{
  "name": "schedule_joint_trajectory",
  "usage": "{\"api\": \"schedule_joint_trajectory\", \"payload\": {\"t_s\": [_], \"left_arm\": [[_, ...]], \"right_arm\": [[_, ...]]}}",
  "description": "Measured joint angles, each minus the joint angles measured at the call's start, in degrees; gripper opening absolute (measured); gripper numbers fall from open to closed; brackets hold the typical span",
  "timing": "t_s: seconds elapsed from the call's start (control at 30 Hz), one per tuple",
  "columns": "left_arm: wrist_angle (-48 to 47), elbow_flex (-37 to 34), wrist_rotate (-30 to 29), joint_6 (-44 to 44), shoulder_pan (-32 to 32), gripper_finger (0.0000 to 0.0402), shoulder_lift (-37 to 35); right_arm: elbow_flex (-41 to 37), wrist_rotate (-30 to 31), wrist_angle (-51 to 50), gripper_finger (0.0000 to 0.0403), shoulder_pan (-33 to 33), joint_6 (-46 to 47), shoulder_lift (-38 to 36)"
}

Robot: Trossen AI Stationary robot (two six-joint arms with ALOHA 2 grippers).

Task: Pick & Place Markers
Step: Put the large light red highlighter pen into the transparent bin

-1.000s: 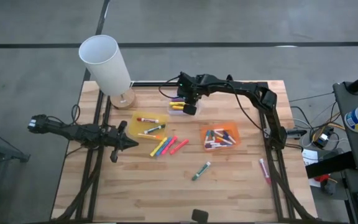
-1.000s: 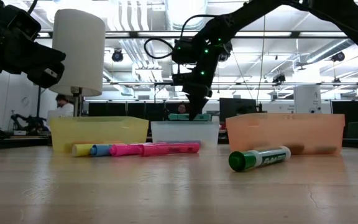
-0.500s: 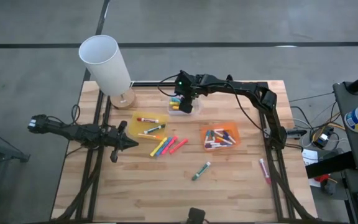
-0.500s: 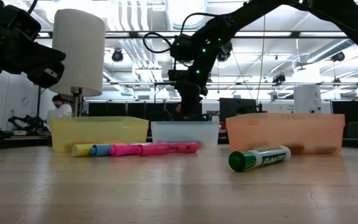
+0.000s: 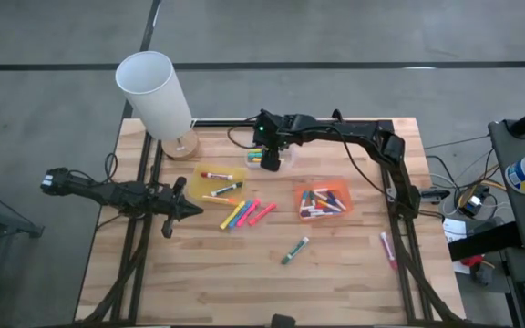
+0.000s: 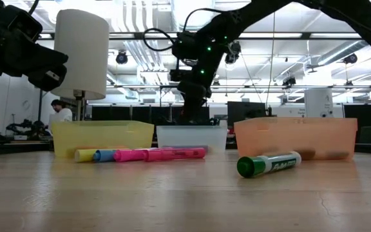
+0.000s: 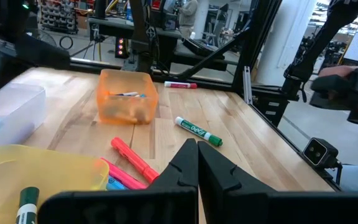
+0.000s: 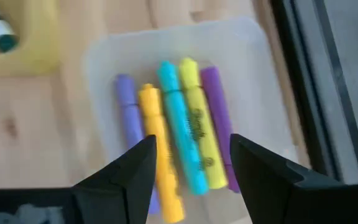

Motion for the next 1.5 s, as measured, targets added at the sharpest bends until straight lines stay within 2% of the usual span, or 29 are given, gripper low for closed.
{"api": "schedule_joint_trajectory", "payload": {"t_s": [1.0,1.17,1.5], "left_arm": [[0.00,0.00,-0.02,0.00,-0.02,0.0000,0.00],[0.00,0.00,-0.01,0.01,0.00,0.0000,0.00],[0.00,0.00,-0.02,0.01,-0.01,0.0000,0.00]], "right_arm": [[0.00,-0.20,-3.39,0.0199,23.50,0.08,-0.02],[-0.21,-0.20,-3.27,0.0199,25.61,1.76,0.00],[-1.31,-0.20,-2.73,0.0199,25.78,3.06,0.02]]}}
